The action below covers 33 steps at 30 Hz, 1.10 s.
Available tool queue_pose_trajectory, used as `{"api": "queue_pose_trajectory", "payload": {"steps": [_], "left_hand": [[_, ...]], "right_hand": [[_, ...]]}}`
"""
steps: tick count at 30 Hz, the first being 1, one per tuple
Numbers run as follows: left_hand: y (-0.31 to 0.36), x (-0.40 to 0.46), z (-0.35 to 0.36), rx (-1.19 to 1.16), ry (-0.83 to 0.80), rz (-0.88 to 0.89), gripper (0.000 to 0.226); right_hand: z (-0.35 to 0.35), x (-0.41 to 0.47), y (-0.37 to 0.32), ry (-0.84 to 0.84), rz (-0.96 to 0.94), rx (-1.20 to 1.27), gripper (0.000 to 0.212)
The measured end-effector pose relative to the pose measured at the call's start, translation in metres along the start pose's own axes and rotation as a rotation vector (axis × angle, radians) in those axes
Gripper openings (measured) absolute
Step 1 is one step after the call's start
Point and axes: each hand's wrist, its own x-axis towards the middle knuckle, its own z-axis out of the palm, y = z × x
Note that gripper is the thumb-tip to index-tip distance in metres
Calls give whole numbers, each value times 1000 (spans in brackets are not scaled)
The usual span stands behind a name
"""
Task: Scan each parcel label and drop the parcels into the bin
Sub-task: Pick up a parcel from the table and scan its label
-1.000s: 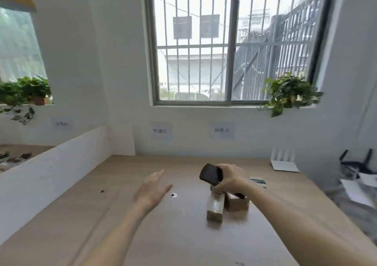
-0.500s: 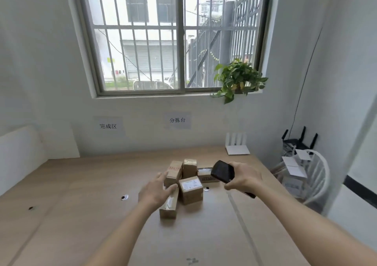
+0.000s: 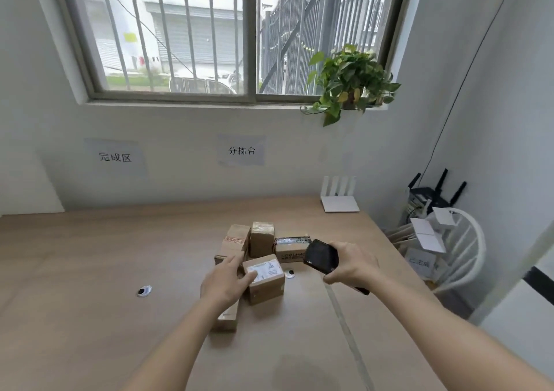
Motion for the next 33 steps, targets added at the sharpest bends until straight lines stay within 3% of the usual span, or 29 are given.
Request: {"api": "queue_pose_trajectory", "payload": {"steps": [14, 18, 23, 33], "left_hand": [[-44, 148, 55, -19, -108, -57, 72], [-56, 168, 82, -59, -170, -94, 73], [-65, 186, 123, -121, -220, -158, 76], [-86, 199, 186, -174, -282, -303, 68]], "right_hand": [[57, 157, -16, -97, -11, 19, 64], [78, 185, -5, -134, 25, 70, 73], [110, 218, 13, -241, 45, 86, 67], [188, 274, 34, -406, -76, 74, 67]]}}
